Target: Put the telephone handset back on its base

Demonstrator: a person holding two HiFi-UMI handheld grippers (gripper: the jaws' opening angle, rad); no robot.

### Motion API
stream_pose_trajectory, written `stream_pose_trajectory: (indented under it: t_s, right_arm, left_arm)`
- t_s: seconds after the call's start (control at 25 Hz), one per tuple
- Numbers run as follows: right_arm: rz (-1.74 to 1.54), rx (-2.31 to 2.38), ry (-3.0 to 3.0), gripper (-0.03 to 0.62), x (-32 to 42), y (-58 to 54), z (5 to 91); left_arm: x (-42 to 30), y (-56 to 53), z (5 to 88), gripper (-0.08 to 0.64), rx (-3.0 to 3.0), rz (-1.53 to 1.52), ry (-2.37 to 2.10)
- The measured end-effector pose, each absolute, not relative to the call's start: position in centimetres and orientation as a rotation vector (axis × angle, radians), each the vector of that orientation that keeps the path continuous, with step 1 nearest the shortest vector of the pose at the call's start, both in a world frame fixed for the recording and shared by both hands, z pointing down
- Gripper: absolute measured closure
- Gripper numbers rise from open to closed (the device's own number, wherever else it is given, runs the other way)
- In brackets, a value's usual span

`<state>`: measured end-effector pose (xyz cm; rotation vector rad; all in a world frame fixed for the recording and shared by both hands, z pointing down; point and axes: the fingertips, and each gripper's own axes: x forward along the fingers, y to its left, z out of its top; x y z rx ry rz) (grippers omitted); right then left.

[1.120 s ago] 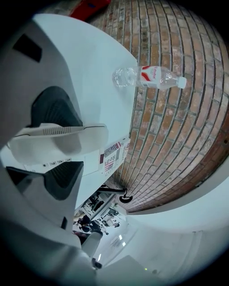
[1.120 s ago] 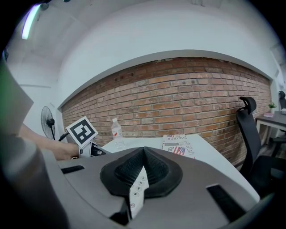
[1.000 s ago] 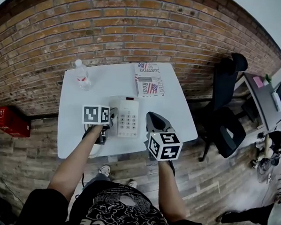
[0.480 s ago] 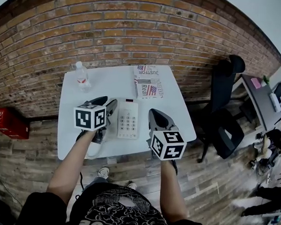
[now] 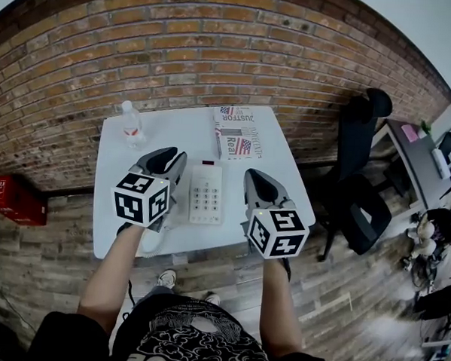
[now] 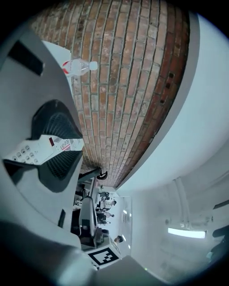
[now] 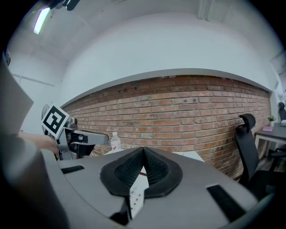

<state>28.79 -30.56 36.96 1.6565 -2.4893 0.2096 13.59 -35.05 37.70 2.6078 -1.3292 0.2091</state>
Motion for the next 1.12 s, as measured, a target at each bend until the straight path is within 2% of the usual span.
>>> stream_pose_trajectory:
  t_s: [0.44, 1.12]
  right_arm:
    - [0.151, 1.637, -2.508, 0.592, 27.9, -30.5, 35.6]
    - [0.151, 1.623, -2.508, 0.592, 27.2, -30.0, 35.7]
  left_arm:
    - [11.9, -34.2, 36.8, 0.543, 2.625, 0.207, -1.448]
    - [10.8, -33.5, 38.2, 0.548, 2.569, 0.225, -1.441]
